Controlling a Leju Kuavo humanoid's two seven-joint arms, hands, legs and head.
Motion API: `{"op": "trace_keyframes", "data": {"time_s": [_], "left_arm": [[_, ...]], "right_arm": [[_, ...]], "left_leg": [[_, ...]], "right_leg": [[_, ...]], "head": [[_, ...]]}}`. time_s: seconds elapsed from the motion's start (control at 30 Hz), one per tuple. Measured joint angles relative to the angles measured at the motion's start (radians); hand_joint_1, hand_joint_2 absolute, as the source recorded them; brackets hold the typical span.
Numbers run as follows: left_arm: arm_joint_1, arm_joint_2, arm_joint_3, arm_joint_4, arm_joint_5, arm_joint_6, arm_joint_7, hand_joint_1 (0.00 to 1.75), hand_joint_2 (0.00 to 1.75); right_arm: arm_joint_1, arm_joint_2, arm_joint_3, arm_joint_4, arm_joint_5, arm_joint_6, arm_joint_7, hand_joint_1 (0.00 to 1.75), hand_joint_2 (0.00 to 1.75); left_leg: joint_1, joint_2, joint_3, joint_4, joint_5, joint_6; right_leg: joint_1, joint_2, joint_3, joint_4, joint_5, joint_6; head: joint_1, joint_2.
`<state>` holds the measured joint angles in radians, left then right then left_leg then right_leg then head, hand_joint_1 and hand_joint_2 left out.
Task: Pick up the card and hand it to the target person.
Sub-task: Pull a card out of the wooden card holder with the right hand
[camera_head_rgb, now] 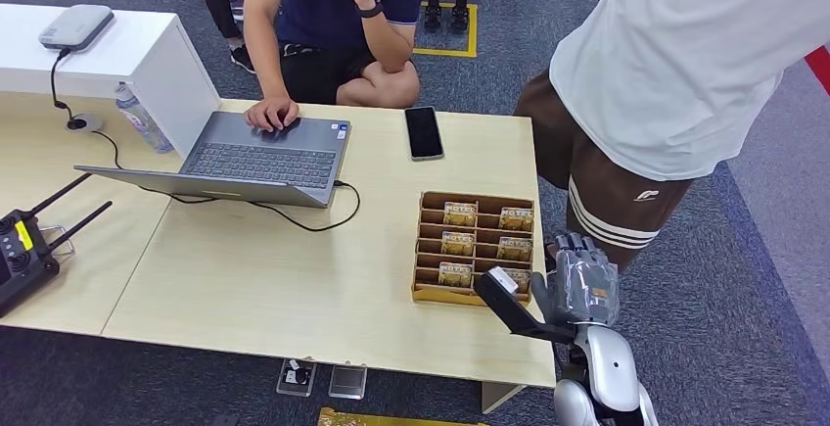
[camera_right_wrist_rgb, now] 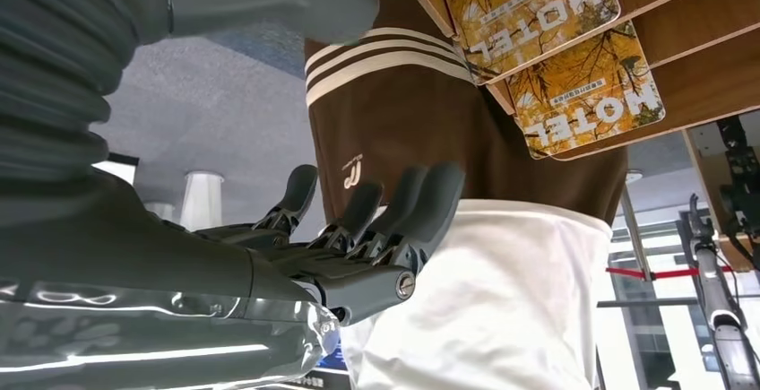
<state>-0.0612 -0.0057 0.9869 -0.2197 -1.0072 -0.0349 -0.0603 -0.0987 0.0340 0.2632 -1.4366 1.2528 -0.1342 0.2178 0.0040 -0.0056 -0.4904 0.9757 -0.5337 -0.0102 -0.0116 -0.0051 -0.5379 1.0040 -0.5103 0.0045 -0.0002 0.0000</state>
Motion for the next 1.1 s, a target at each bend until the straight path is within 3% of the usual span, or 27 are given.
{"op": "trace_keyframes", "data": {"time_s": [0.33,0.57,0.77,0.93,1.1], "left_arm": [[0.0,0.0,0.0,0.0,-0.009,-0.007,0.0,0.0,1.75],[0.0,0.0,0.0,0.0,-0.013,-0.007,0.001,0.0,1.75],[0.0,0.0,0.0,0.0,-0.022,-0.007,0.001,0.0,1.75],[0.0,0.0,0.0,0.0,-0.026,-0.006,0.001,0.0,1.75],[0.0,0.0,0.0,0.0,-0.027,-0.005,0.001,0.0,1.75]], "right_arm": [[0.0,-0.001,0.014,0.008,0.001,0.008,-0.001,0.71,1.75],[-0.008,0.0,0.052,0.026,0.0,0.019,-0.014,0.53,1.75],[-0.028,0.003,0.084,0.045,-0.008,0.026,-0.015,0.64,1.75],[-0.036,0.004,0.096,0.051,-0.017,0.026,-0.014,0.97,1.75],[-0.041,0.004,0.1,0.054,-0.019,0.026,-0.013,1.0,1.75]], "left_leg": [[0.0,0.0,0.0,0.0,0.0,0.0],[0.0,0.0,0.0,0.0,0.0,0.0],[0.0,0.0,0.0,0.0,0.0,0.0],[0.0,0.0,0.0,0.0,0.0,0.0],[0.0,0.0,0.0,0.0,0.0,0.0]], "right_leg": [[0.0,0.0,0.0,0.0,0.0,0.0],[0.0,0.0,0.0,0.0,0.0,0.0],[0.0,0.0,0.0,0.0,0.0,0.0],[0.0,0.0,0.0,0.0,0.0,0.0],[0.0,0.0,0.0,0.0,0.0,0.0]], "head": [[-0.001,0.0],[0.0,0.0],[0.0,0.0],[-0.001,0.0],[0.0,0.0]]}}
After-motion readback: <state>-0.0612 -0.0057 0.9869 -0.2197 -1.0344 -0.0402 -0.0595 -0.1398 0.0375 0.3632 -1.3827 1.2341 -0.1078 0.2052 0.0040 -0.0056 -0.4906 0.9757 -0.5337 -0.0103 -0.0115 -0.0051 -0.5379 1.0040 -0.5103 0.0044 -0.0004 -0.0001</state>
